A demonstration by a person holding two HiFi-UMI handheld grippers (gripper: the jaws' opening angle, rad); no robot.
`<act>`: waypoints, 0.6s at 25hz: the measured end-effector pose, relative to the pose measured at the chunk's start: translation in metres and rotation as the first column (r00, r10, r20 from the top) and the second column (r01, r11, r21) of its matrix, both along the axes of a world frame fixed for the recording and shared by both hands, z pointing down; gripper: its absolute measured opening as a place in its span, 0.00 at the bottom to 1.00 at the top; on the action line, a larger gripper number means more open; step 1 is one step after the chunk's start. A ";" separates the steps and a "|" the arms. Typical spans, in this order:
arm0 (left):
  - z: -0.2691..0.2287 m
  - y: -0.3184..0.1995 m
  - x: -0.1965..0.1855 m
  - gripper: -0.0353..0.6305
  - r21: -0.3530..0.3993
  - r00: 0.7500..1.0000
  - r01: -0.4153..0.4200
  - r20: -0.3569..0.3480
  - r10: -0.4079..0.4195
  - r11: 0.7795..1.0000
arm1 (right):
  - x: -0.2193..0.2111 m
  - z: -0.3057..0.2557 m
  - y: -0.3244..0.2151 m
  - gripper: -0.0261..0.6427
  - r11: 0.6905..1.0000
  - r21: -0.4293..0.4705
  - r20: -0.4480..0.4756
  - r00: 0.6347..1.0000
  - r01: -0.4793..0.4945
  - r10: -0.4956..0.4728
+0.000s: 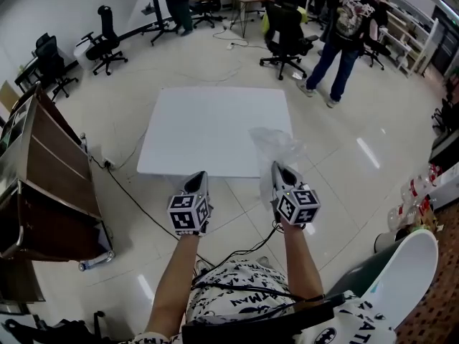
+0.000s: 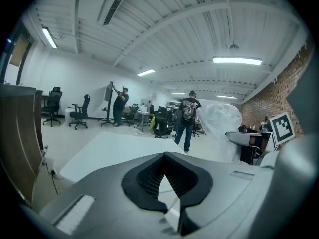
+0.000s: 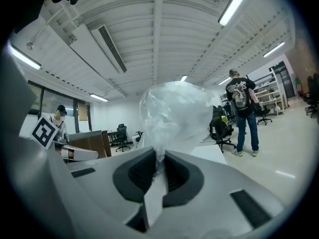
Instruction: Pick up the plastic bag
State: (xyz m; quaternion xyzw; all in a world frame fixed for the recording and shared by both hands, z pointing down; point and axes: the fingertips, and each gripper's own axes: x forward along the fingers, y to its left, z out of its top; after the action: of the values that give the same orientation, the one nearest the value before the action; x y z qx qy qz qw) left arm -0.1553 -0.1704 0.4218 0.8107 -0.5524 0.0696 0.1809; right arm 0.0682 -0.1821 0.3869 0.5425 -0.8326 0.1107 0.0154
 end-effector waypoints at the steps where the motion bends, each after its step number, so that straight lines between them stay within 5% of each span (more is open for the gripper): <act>1: 0.000 0.001 -0.002 0.06 0.001 1.000 0.001 0.000 -0.001 1.000 | -0.001 0.001 0.000 0.06 1.000 -0.004 -0.001 1.000 0.002 -0.002; 15: 0.001 0.002 -0.014 0.06 -0.016 1.000 -0.025 0.013 0.025 1.000 | -0.023 0.005 0.003 0.06 0.999 -0.034 -0.003 1.000 0.015 -0.015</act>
State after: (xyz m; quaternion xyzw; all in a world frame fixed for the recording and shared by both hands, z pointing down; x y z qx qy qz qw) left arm -0.1691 -0.1684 0.4232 0.8156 -0.5429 0.0816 0.1828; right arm 0.0456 -0.1796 0.3919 0.5359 -0.8347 0.1237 0.0267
